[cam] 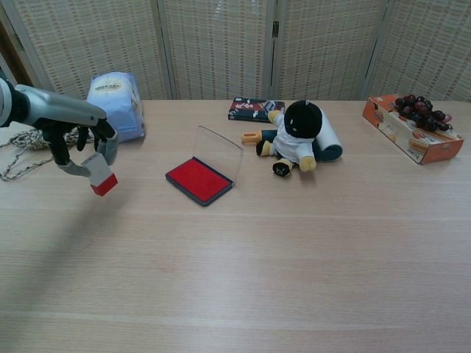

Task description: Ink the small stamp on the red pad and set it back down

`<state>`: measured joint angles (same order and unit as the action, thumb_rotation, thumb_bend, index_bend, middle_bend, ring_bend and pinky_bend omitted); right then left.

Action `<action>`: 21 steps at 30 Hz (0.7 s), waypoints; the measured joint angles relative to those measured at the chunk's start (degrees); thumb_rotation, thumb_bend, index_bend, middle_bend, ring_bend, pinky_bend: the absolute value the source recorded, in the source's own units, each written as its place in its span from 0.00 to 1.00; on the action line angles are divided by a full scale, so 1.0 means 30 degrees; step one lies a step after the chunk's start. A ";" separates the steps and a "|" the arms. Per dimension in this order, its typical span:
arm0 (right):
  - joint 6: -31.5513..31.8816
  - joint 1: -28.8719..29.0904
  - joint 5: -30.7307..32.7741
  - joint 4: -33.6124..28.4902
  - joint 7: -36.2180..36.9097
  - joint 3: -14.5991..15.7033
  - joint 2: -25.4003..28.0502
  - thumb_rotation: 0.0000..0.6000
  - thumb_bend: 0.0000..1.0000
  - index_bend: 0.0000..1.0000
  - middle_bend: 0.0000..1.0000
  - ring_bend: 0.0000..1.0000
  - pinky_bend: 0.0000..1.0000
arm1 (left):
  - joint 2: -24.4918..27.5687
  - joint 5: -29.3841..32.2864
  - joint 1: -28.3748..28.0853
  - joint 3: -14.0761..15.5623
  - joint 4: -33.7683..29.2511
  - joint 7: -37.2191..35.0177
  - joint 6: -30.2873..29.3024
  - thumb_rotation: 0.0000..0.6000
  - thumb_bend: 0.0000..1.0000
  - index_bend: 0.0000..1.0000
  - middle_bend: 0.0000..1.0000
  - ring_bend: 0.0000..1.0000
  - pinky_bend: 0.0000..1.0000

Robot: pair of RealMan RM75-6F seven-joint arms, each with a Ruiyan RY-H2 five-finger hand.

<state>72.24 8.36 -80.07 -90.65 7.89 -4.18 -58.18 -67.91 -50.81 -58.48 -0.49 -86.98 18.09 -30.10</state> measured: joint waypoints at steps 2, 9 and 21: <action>0.0257 -0.0090 -0.0310 -0.0062 0.0170 0.0097 0.0089 1.00 0.41 0.02 0.00 0.00 0.00 | 0.0003 0.1709 -0.0326 0.0306 -0.0634 0.1022 -0.1064 1.00 0.33 0.65 0.43 0.28 0.35; 0.0582 -0.0227 -0.1010 -0.0103 0.0918 0.0392 0.0359 1.00 0.41 0.02 0.00 0.00 0.00 | -0.0511 0.7196 -0.1564 0.0877 -0.1905 0.3869 -0.4319 1.00 0.33 0.66 0.45 0.28 0.35; 0.0732 -0.0241 -0.1372 0.0009 0.1585 0.0575 0.0593 1.00 0.41 0.02 0.00 0.00 0.00 | -0.2543 1.1900 -0.3309 0.0572 -0.0734 0.6649 -0.6109 1.00 0.33 0.69 0.49 0.31 0.36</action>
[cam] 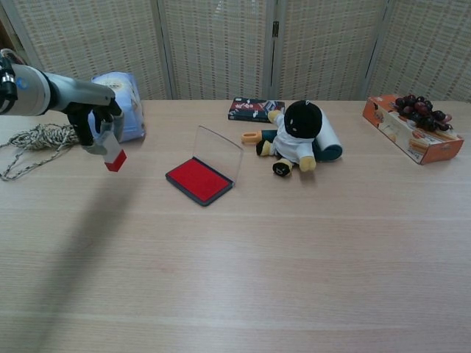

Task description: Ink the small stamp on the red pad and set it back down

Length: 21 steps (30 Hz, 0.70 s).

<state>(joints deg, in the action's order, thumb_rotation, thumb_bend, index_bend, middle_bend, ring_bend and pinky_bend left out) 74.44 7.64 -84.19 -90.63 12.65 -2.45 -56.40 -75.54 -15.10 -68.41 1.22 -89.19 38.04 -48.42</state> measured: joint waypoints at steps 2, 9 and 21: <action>-0.0041 0.0021 -0.0018 0.0024 0.0103 0.0018 0.0022 1.00 0.41 0.02 0.00 0.00 0.00 | -0.0207 0.0586 -0.0282 -0.0091 0.0264 0.0409 -0.0035 1.00 0.33 0.69 0.50 0.31 0.37; -0.0552 0.0245 -0.0003 0.0361 0.1150 0.0064 0.0158 1.00 0.41 0.02 0.00 0.00 0.00 | -0.1092 0.3824 -0.1592 -0.0409 0.1496 0.2291 -0.0020 1.00 0.33 0.69 0.50 0.31 0.37; 0.0132 0.0010 -0.0240 0.1008 0.3667 0.0013 0.0717 1.00 0.41 0.02 0.00 0.00 0.00 | -0.3542 0.6844 -0.3372 -0.1213 0.2654 0.5502 -0.1455 1.00 0.33 0.69 0.50 0.32 0.37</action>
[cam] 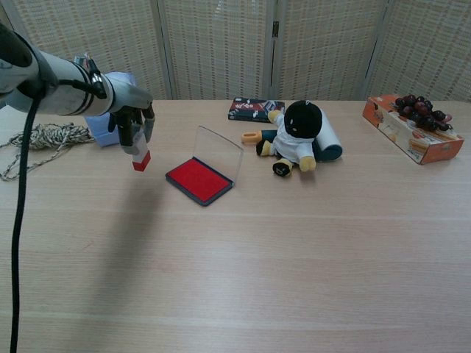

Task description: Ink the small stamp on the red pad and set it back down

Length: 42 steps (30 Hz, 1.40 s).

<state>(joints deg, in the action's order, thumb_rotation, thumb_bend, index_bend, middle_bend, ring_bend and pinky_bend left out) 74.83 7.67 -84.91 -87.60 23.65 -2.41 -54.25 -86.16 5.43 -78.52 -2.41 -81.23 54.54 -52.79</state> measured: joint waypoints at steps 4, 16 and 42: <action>0.0394 -0.0215 -0.0190 0.0282 0.1028 0.0031 0.0243 1.00 0.41 0.02 0.00 0.00 0.00 | -0.0630 0.0257 -0.0162 -0.0562 0.0513 0.0489 -0.0222 1.00 0.33 0.70 0.51 0.32 0.37; 0.0591 -0.0424 -0.0203 0.1069 0.2615 0.0048 0.0507 1.00 0.41 0.02 0.00 0.00 0.00 | -0.2467 0.1212 -0.0699 -0.1862 0.3401 0.2146 0.0926 1.00 0.33 0.70 0.51 0.32 0.38; 0.0856 -0.0521 -0.0794 0.1436 0.3351 0.0351 0.0579 1.00 0.41 0.02 0.00 0.00 0.00 | -0.3797 0.0485 -0.0200 -0.3764 0.3934 0.2605 0.0679 1.00 0.33 0.69 0.51 0.32 0.38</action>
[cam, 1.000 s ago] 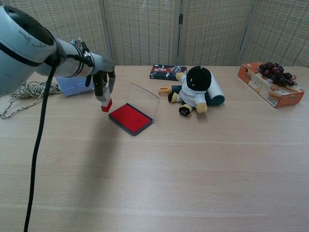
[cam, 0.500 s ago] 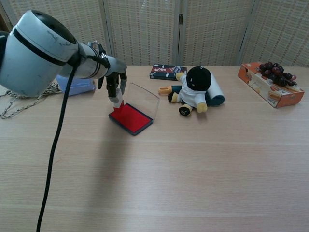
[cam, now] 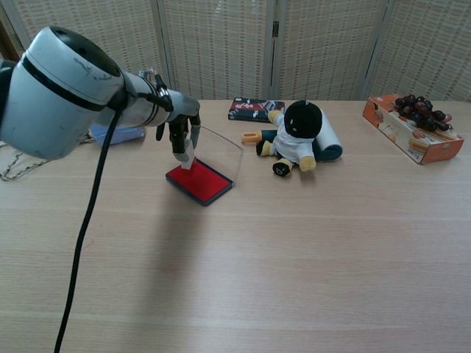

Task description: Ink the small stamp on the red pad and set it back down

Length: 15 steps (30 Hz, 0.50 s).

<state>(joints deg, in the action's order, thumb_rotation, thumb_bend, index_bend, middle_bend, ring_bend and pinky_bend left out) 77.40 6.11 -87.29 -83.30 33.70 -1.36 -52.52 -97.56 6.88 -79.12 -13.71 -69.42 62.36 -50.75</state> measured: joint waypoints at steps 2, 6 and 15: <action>0.0061 -0.0032 -0.0011 0.0023 0.0081 0.0011 0.0019 1.00 0.41 0.02 0.00 0.00 0.00 | -0.0145 -0.0092 0.0091 -0.0008 0.0285 -0.0029 0.0244 1.00 0.33 0.69 0.51 0.32 0.38; 0.0210 -0.0114 0.0032 0.0096 0.0165 -0.0002 0.0030 1.00 0.41 0.02 0.00 0.00 0.00 | -0.0372 -0.0175 0.0242 -0.0027 0.0897 -0.0061 0.0811 1.00 0.33 0.69 0.51 0.32 0.38; 0.0107 -0.0087 0.0187 0.0044 -0.0111 -0.0036 -0.0036 1.00 0.41 0.02 0.00 0.00 0.00 | -0.0449 -0.0742 0.0724 -0.0106 0.1614 -0.0698 0.1979 1.00 0.33 0.69 0.51 0.32 0.38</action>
<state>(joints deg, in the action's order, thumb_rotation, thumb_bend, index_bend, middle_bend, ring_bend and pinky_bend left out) 77.72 5.84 -86.73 -83.17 33.37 -1.47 -52.62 -98.90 4.65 -76.95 -14.02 -64.58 60.27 -44.82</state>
